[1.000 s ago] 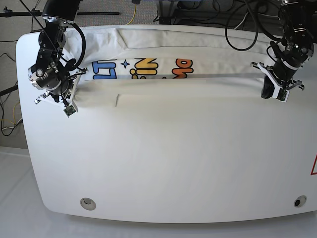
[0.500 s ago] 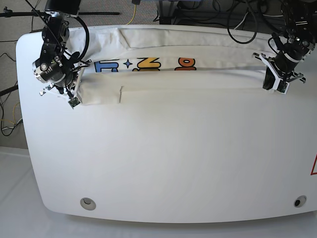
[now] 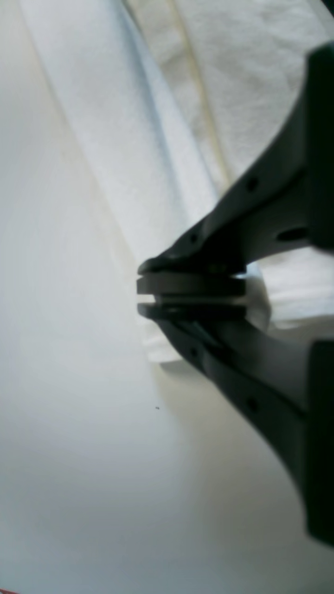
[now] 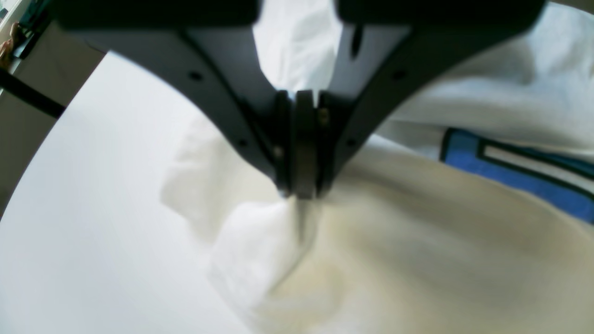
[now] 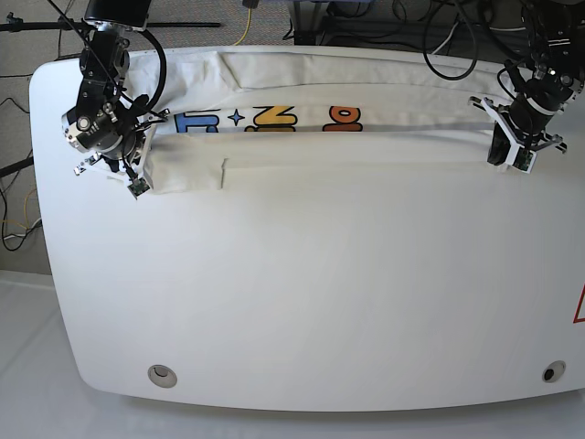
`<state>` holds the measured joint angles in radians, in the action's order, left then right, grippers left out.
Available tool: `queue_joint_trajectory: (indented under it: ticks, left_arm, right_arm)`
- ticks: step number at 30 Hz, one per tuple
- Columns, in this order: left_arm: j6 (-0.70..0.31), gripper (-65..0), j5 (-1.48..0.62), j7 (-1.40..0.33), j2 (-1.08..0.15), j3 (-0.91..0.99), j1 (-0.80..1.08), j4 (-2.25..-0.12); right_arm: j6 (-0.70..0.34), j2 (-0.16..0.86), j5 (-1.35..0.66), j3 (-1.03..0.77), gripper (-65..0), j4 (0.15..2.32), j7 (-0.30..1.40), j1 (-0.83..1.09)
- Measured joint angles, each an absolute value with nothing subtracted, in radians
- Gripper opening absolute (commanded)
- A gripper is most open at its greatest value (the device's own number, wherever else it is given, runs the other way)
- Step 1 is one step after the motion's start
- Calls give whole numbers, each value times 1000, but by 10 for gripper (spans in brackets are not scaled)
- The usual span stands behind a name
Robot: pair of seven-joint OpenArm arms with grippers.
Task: Fold the T-shirt properly
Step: 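Lay the hem down along the collar edge with both grippers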
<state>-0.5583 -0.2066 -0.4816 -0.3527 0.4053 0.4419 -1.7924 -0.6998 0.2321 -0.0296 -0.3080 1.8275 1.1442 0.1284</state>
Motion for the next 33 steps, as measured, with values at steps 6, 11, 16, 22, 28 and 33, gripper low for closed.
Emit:
queue_joint_trajectory:
  ticks: [6,11,16,22,28,33]
  left_arm:
    - [-558,-634,-206,-481,-350,405,419,-1785]
    - [-553,-592,-207,-474,-350,405,412,-1777]
    - [-547,-471,-202,-486,-353,406,427,-1776]
    - [-542,-296,-193,-535,-353,408,430,-1776]
    - [-559,-283,-165,-553,-352,413,446,-1787]
    - [-561,-284,-146,-554,-353,416,446,-1790]
  right_arm:
    - [-700,231,-41,-305,-615,1761,1116,107]
    - [-700,232,-39,-303,-488,1757,1109,99]
    - [-700,231,-36,-302,-377,1776,1124,112]
    - [-700,230,-31,-302,-355,1778,1137,120]
    - [-700,230,-34,-302,-355,1787,1137,124]
    - [-700,230,-32,-301,-355,1788,1138,131]
